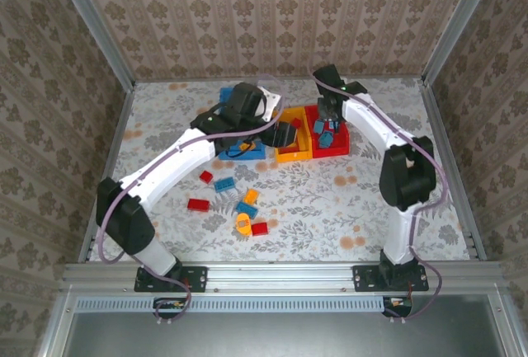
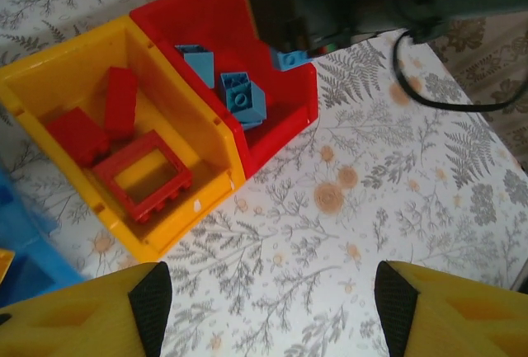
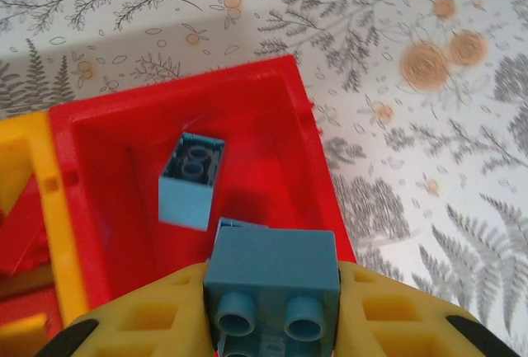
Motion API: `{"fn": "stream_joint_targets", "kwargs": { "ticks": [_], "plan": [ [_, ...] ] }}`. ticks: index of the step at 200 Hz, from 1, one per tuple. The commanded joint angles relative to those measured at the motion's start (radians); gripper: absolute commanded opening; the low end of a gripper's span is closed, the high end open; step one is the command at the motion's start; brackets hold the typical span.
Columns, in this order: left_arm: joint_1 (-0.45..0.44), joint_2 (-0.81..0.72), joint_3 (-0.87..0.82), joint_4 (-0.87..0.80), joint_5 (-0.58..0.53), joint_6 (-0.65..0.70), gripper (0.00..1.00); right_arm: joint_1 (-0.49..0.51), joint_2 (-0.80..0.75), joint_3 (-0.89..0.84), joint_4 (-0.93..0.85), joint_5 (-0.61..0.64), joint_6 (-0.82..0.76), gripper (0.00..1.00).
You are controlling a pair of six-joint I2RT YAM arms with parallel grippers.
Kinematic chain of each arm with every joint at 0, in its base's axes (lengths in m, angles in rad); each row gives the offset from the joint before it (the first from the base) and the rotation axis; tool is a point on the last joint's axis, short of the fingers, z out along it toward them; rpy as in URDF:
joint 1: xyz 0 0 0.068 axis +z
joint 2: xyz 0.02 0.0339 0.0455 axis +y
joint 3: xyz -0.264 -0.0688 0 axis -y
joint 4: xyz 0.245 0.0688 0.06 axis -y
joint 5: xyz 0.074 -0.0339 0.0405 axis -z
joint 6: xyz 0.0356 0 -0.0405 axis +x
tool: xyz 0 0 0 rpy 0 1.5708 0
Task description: Sort the legos into containers by color
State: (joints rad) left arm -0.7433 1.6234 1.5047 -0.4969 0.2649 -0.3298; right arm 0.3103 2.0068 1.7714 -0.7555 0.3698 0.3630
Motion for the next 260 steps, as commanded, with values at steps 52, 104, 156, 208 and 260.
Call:
{"fn": "stream_joint_targets", "kwargs": {
  "ticks": [52,104,156,208,260],
  "plan": [
    [0.011,0.096,0.095,0.01,0.022,-0.024,0.69,-0.023,0.236,0.222,-0.072,-0.03,-0.027,0.27],
    [0.005,0.077,0.069,0.07,0.021,-0.077,0.7,-0.018,0.224,0.223,-0.099,-0.018,-0.005,0.47],
    [-0.051,0.084,0.133,0.06,-0.054,-0.065,0.7,-0.01,0.145,0.224,-0.127,-0.032,0.028,0.56],
    [-0.045,0.01,0.098,-0.017,-0.17,-0.083,0.69,-0.002,-0.097,0.013,-0.032,-0.071,0.071,0.56],
    [0.019,-0.179,-0.105,-0.202,-0.324,-0.178,0.66,0.121,-0.457,-0.45,0.266,-0.261,-0.018,0.61]
  ]
}}
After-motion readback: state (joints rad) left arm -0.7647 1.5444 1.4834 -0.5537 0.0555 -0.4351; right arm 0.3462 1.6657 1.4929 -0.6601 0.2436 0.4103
